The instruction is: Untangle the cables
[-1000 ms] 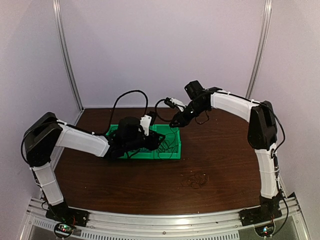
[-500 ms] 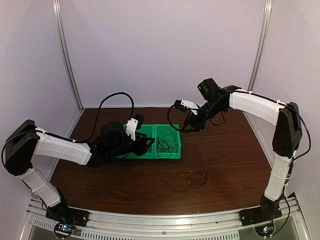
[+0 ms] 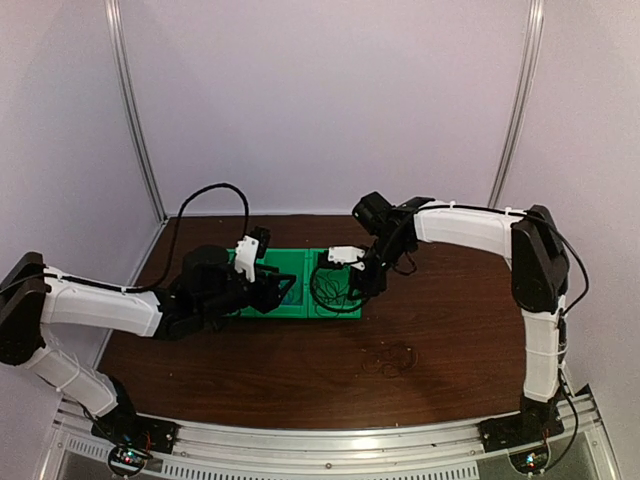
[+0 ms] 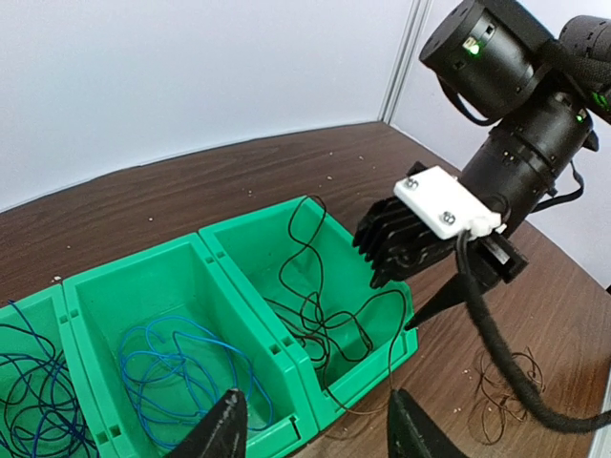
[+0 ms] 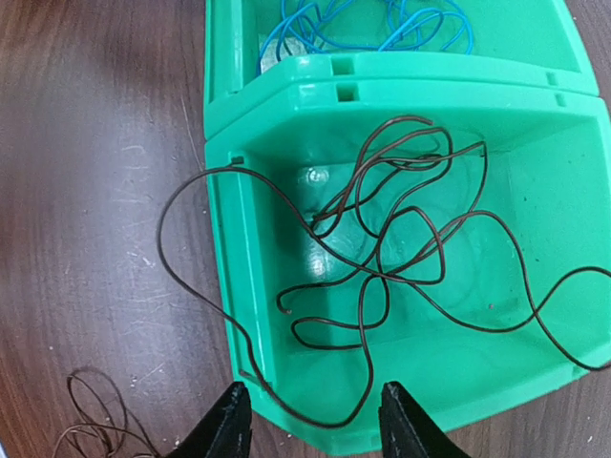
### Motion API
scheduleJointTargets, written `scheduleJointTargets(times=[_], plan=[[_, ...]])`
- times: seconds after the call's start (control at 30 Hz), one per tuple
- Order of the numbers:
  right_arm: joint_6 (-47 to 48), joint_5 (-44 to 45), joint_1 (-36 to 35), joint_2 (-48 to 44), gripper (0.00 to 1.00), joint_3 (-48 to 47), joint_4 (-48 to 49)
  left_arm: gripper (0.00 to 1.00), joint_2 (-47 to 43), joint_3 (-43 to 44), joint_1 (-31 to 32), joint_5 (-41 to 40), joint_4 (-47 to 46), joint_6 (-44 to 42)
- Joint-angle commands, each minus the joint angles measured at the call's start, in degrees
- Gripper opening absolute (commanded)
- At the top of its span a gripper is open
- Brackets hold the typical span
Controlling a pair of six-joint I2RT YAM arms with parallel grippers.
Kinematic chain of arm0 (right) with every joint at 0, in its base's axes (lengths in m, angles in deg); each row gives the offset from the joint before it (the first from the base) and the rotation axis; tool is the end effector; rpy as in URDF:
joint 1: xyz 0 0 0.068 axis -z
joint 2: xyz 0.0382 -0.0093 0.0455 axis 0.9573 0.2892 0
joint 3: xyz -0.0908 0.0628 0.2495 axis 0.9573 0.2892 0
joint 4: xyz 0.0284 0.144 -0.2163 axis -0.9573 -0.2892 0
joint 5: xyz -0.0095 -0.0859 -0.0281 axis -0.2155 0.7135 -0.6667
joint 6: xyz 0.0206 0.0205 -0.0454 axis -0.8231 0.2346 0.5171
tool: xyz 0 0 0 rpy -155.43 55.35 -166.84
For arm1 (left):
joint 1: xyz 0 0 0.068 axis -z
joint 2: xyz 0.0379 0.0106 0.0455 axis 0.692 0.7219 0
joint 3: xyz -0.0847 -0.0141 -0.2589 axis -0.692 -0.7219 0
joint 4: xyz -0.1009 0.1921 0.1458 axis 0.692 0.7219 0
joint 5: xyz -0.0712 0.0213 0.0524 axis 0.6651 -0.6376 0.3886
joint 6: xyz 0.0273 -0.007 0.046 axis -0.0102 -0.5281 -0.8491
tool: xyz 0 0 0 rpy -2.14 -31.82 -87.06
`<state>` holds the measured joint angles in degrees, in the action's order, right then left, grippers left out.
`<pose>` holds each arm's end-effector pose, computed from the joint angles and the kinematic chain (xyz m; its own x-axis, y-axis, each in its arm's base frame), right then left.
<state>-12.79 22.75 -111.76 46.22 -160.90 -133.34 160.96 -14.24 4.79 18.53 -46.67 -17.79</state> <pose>0.3297 0.2810 0.2230 -0.0683 -0.8416 -0.5358 -0.9970 0.0767 0.0066 0.2051 -0.2283 0.2174 -0.4217 -0.0722 -0.9038 0.5862 0.7388 -0.3325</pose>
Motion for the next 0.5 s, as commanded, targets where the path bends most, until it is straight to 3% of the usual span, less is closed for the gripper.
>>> scheduleJointTargets(times=[0.0, 0.17, 0.47], plan=[[0.4, 3.2, -0.4, 2.1, 0.39, -3.0, 0.1, 0.51, -2.3, -1.6, -0.2, -1.9, -0.8, 0.3], [-3.2, 5.4, -0.3, 3.8, 0.02, -5.2, 2.3, 0.51, -3.0, -2.4, -0.1, -2.2, -1.1, 0.8], [-8.4, 15.6, -1.1, 5.9, 0.00, -7.1, 7.3, 0.51, -3.1, -2.8, -0.2, -1.5, -1.8, 2.1]])
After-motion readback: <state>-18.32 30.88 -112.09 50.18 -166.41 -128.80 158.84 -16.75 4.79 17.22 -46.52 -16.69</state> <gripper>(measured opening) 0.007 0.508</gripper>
